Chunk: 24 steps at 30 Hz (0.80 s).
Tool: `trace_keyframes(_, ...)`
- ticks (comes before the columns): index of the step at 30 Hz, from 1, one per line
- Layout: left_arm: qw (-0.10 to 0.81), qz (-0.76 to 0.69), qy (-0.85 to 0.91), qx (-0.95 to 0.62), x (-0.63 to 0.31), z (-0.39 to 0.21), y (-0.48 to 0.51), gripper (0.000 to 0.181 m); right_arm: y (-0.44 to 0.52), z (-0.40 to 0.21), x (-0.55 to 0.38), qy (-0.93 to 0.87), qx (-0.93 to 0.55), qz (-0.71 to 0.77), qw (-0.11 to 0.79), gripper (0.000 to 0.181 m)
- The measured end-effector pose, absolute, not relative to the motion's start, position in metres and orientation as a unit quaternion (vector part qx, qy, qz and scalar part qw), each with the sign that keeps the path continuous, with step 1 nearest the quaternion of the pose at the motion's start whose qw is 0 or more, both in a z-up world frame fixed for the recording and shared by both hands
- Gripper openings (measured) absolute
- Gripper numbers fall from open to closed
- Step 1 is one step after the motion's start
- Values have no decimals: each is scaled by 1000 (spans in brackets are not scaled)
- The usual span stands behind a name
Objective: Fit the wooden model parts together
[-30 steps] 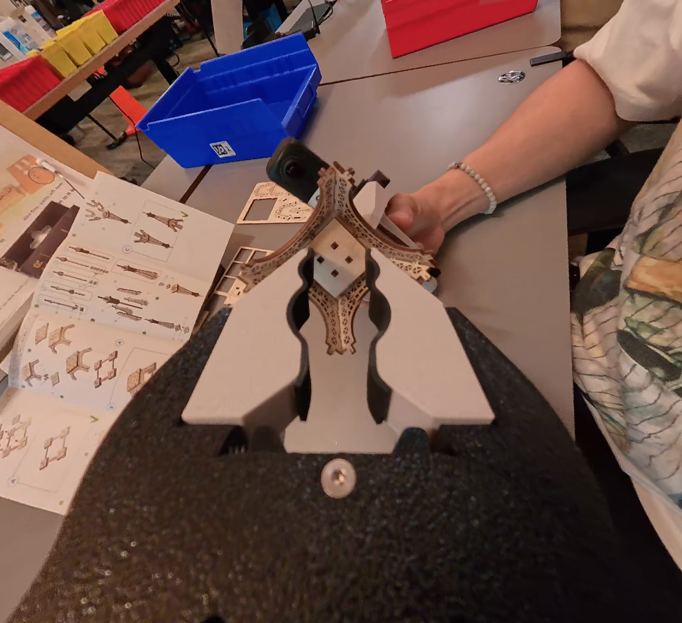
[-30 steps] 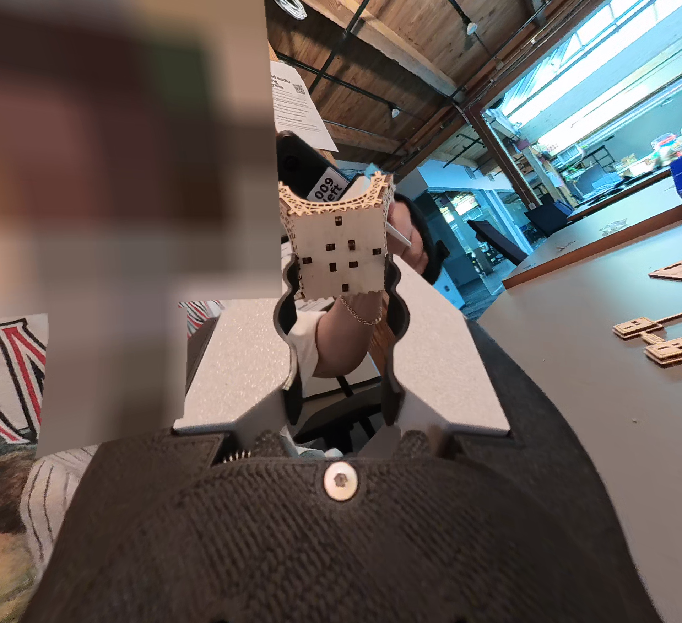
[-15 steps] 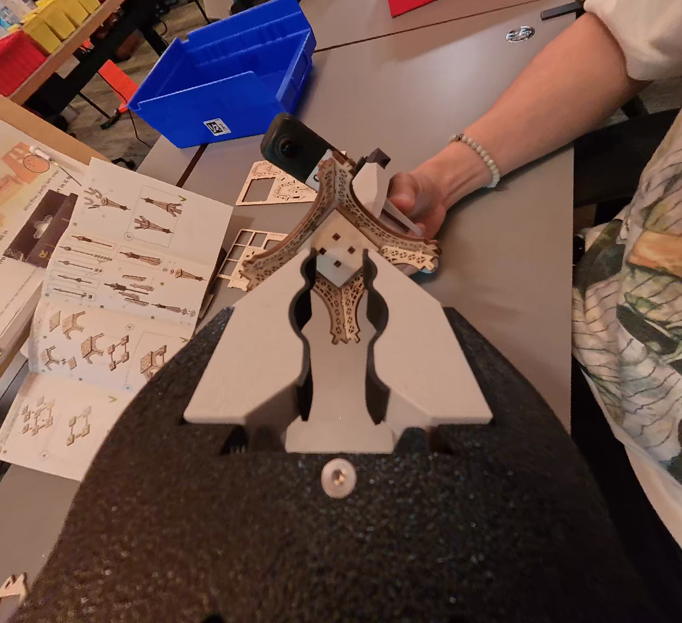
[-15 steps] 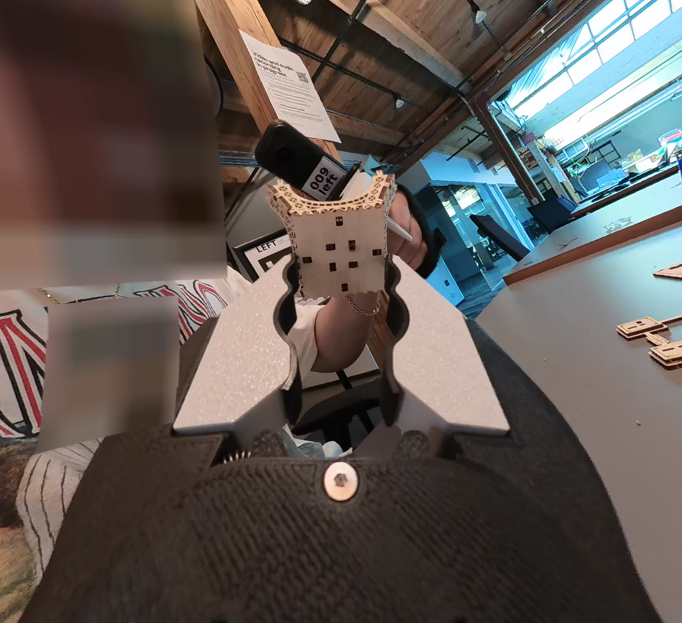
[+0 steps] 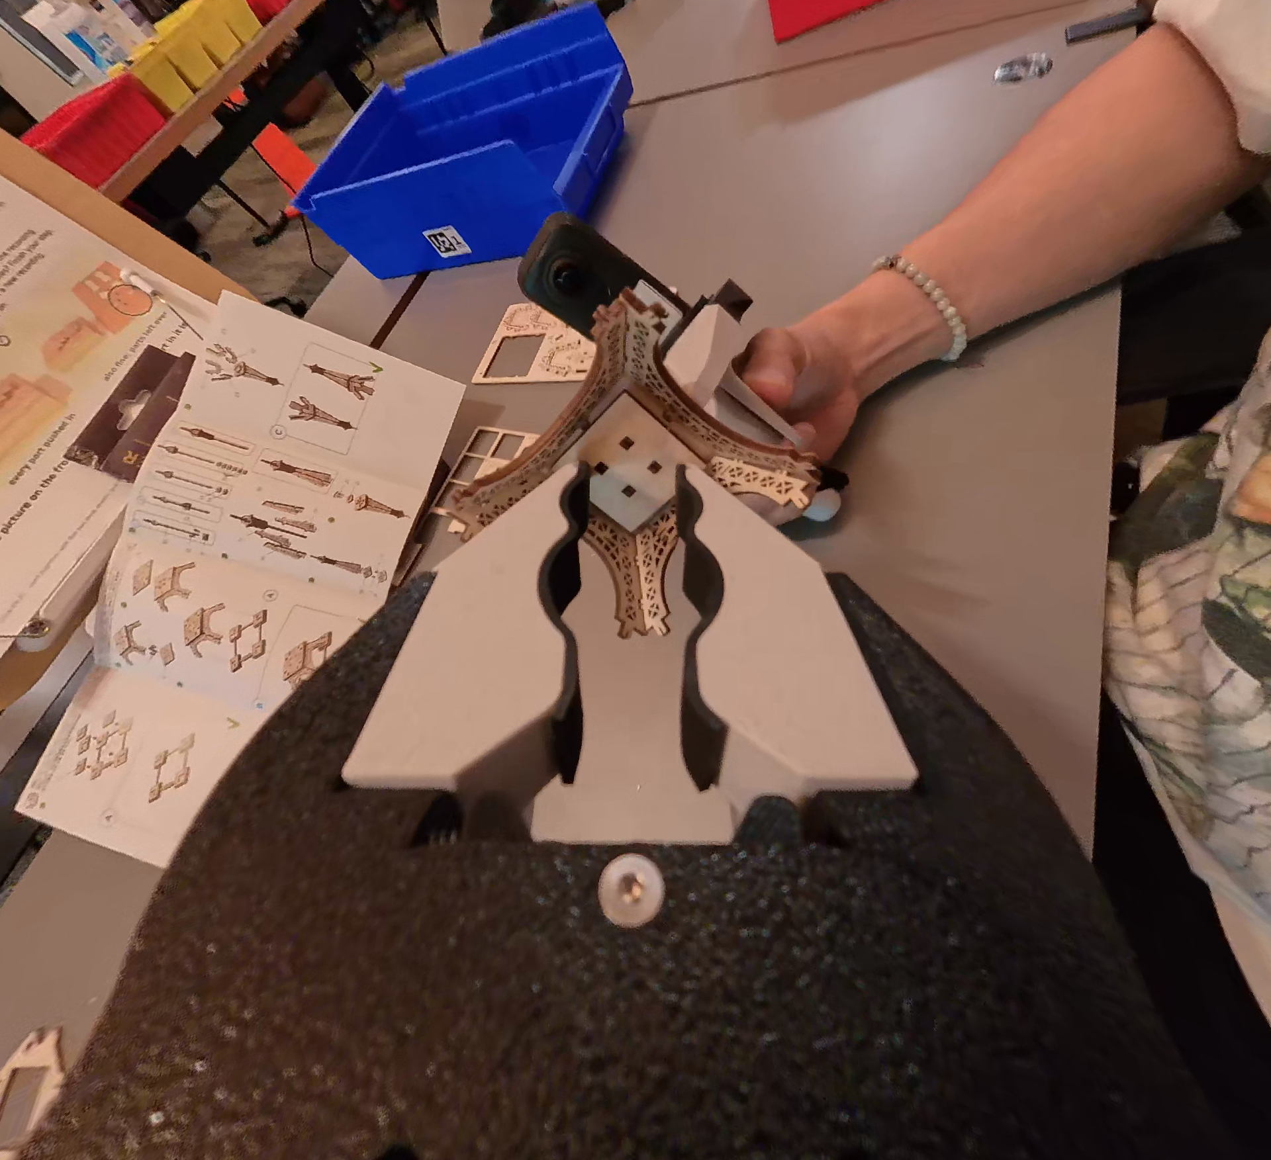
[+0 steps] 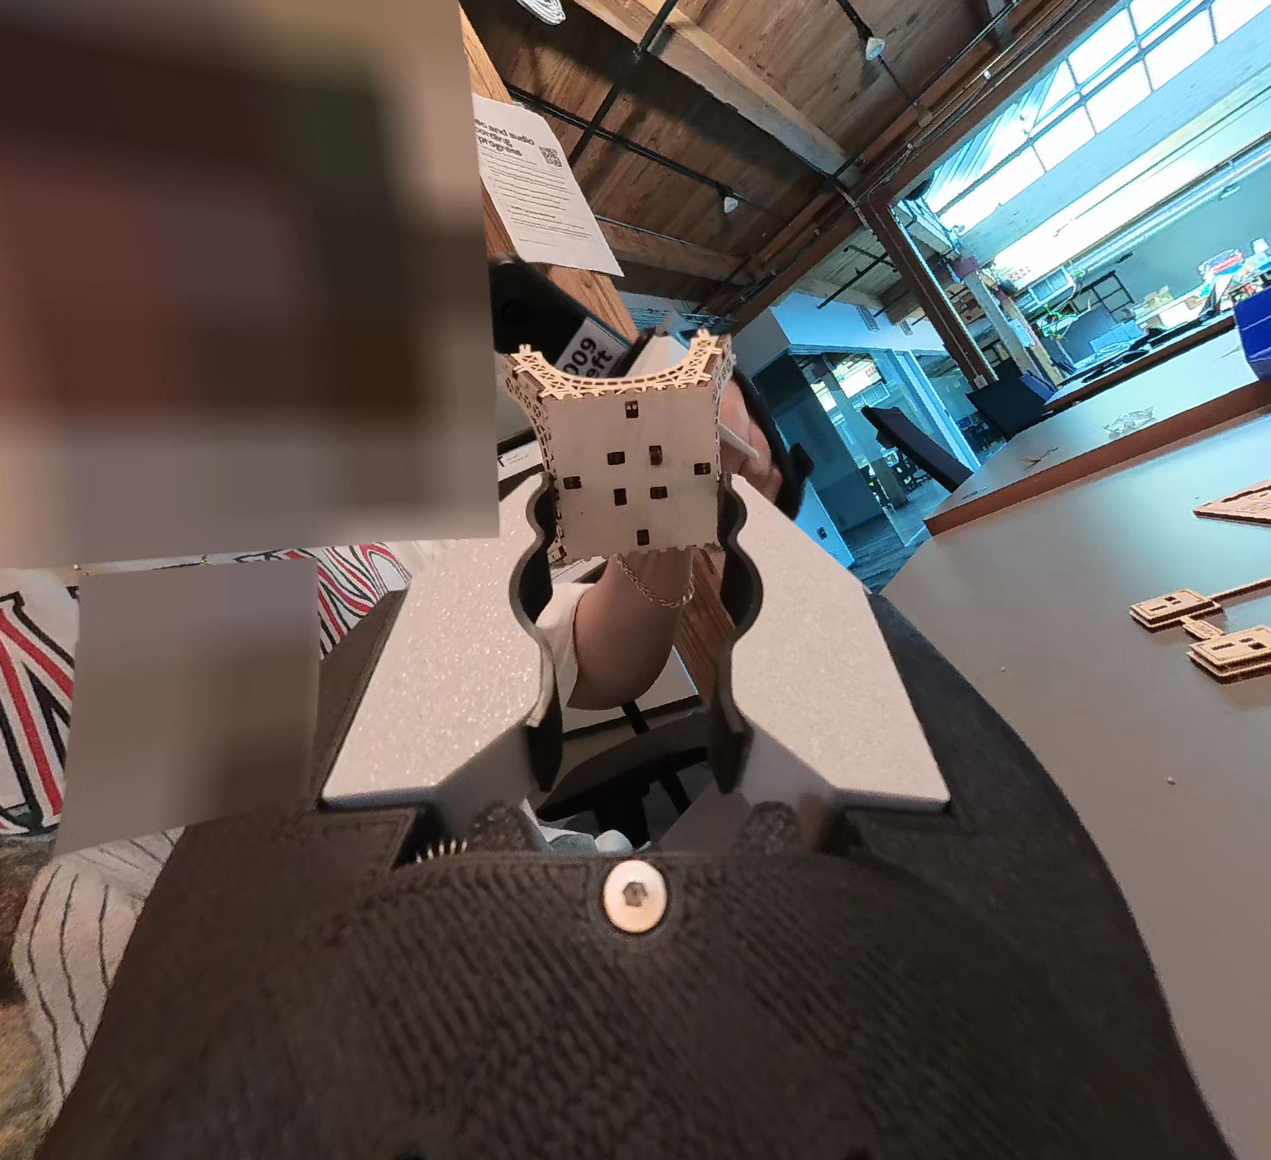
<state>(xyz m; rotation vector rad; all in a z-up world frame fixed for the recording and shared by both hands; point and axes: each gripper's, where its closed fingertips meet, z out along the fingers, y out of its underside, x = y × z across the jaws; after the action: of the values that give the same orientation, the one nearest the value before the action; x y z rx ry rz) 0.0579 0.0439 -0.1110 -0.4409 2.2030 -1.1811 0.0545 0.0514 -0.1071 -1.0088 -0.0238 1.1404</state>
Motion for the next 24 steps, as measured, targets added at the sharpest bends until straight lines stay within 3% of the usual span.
trace_keyframes(1,302,-454,821,-169,58,-111,43,22,51,-107,54,-13,-456,517,724,46)
trace_keyframes(14,327,-462,805,-177,57,-110,46,28,49,-105,59,-2,-439,542,716,45)
trace_keyframes(15,333,-460,803,-179,57,-108,49,25,48,-105,60,1,-436,543,718,45)
trace_keyframes(17,324,-467,804,-176,50,-103,49,0,47,-104,62,2,-432,543,720,45)
trace_keyframes(24,364,-444,802,-168,50,-98,47,0,48,-104,63,5,-432,537,725,45)
